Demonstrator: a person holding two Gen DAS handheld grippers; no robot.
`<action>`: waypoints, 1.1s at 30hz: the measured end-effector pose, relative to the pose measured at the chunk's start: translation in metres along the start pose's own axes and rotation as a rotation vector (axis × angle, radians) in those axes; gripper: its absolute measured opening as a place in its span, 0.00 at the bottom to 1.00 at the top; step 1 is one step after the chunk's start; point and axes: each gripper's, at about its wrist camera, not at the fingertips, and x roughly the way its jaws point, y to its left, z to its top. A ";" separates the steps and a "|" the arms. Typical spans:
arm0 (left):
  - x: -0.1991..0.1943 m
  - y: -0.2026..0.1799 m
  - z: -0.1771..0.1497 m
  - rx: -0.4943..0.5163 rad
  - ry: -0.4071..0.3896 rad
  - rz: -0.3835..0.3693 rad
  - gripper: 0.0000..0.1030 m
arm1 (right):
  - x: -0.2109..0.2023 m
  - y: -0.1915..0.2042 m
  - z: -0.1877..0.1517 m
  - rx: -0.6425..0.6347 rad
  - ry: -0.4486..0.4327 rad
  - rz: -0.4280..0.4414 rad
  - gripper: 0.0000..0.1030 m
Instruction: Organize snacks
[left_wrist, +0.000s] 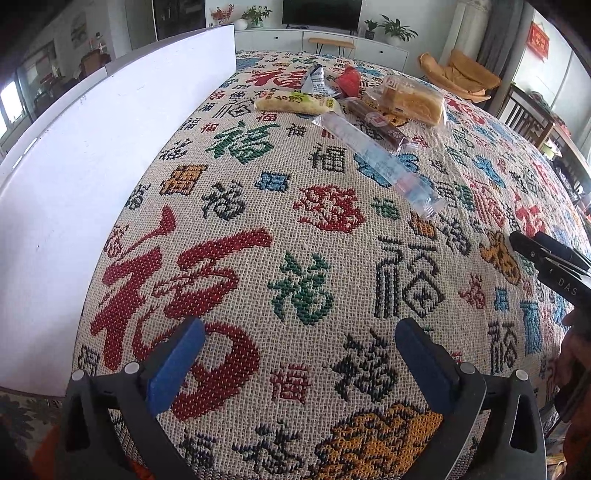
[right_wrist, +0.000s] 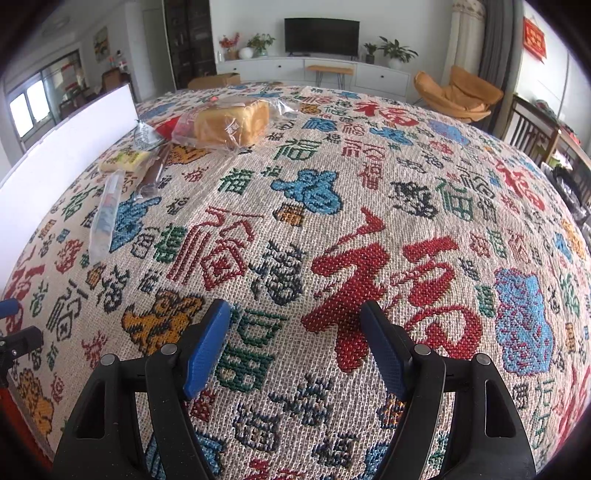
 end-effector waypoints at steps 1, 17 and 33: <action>0.000 -0.001 0.000 0.002 0.001 0.003 0.99 | 0.000 0.000 0.000 0.000 0.000 0.000 0.74; -0.013 0.042 -0.002 -0.219 -0.081 -0.067 0.99 | -0.001 -0.001 -0.001 0.000 0.003 0.008 0.77; -0.011 0.050 -0.002 -0.269 -0.104 -0.094 0.99 | 0.048 0.110 0.129 -0.274 0.063 0.232 0.73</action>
